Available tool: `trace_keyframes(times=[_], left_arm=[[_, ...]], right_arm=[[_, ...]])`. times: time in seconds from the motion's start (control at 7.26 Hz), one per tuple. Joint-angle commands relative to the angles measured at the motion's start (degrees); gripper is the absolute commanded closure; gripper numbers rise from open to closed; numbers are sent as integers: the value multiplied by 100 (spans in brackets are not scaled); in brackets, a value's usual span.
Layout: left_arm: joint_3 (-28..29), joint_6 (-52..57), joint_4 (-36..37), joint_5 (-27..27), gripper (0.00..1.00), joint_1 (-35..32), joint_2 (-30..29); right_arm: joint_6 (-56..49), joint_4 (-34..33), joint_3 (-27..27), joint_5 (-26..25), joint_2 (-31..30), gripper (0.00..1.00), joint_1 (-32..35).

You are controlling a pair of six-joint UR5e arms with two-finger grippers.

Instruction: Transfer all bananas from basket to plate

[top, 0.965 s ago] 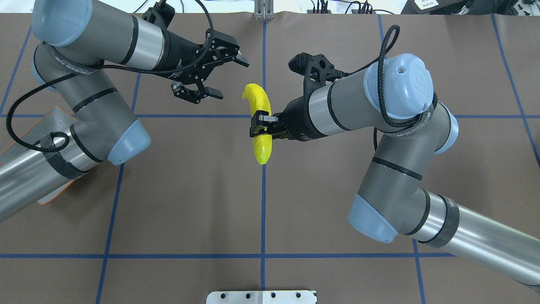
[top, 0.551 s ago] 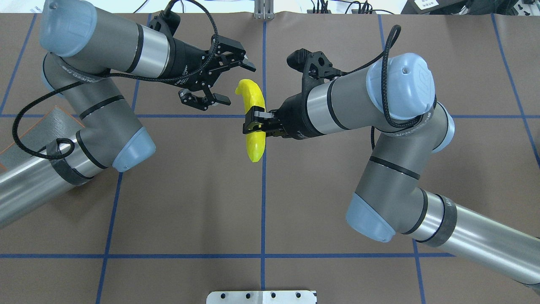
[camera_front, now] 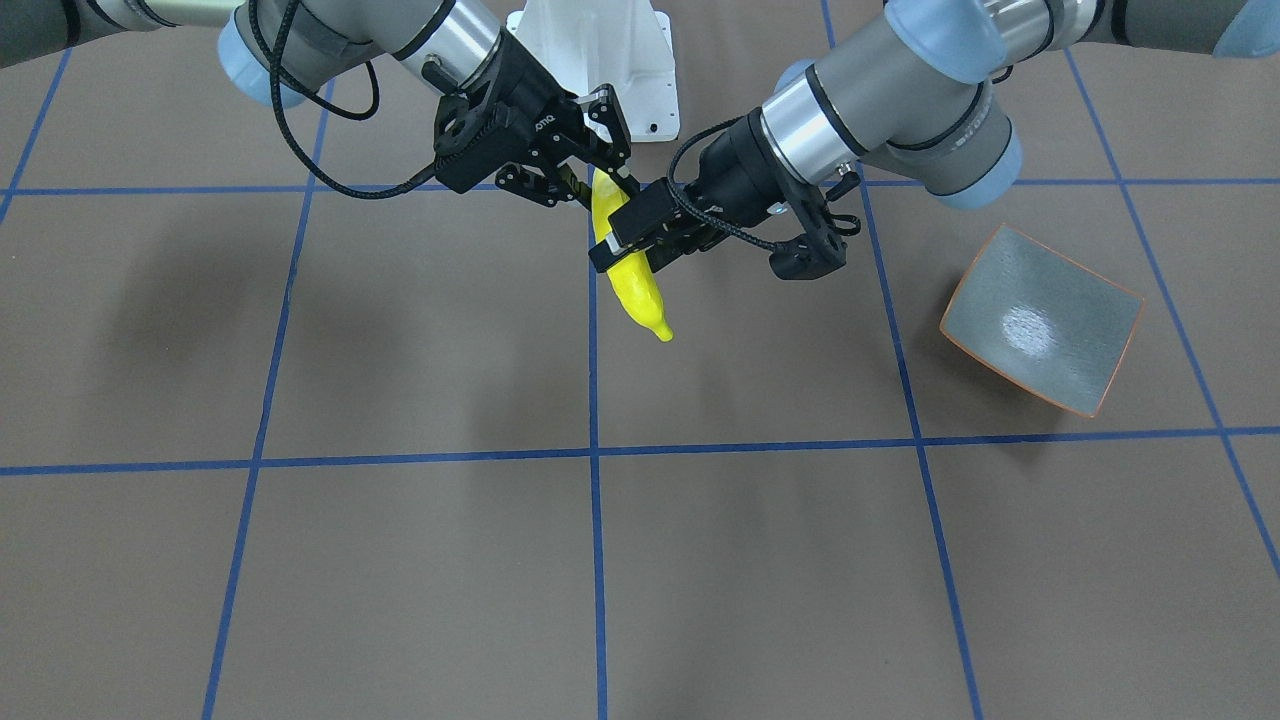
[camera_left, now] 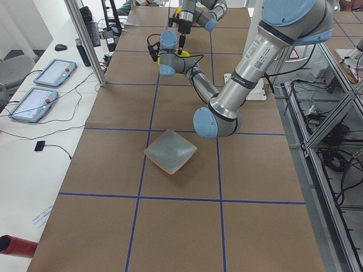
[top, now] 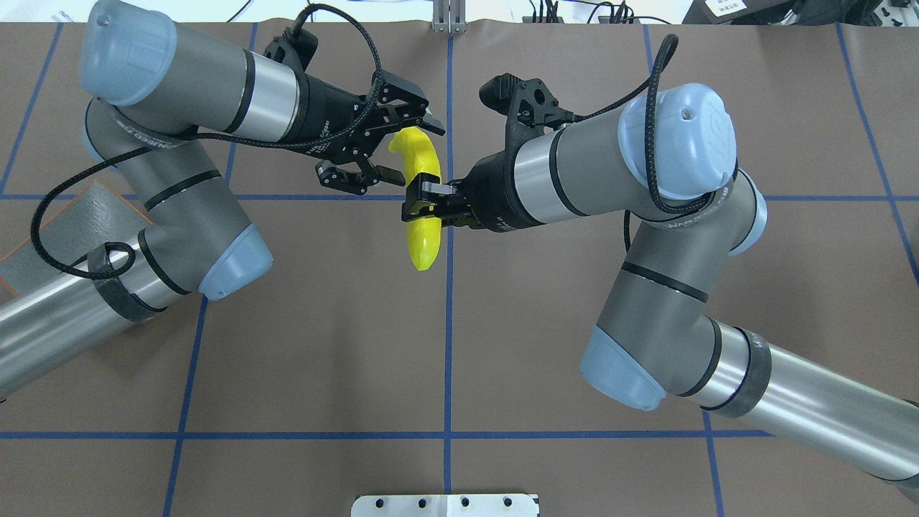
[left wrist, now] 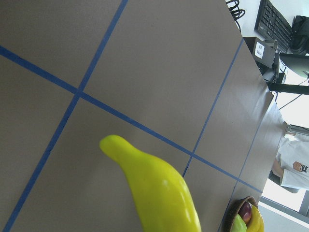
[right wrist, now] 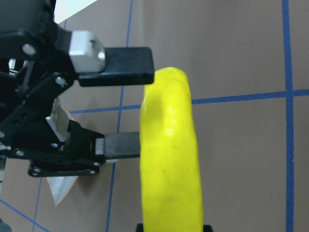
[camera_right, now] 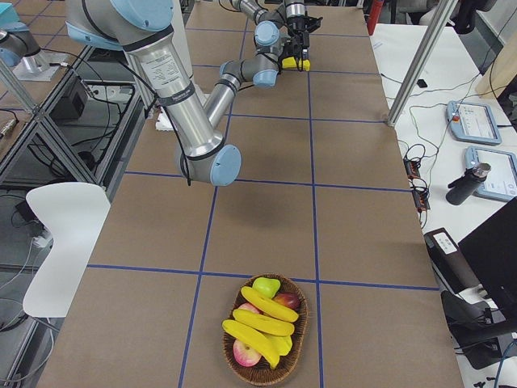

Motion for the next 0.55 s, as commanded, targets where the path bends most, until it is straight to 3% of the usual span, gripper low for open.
trace_keyframes(times=[0.0, 0.14, 0.28, 0.41], left_arm=[[-1, -4, -20, 0, 37, 5, -11], [-1, -12, -55, 0, 74, -4, -20], [-10, -160, -152, 0, 100, 5, -11], [-19, -171, -240, 0, 100, 5, -11]], right_arm=[[1, 1, 3, 6, 6, 100, 0], [1, 10, 3, 6, 15, 100, 0], [1, 10, 3, 6, 24, 100, 0], [-7, 62, 3, 6, 24, 36, 0]])
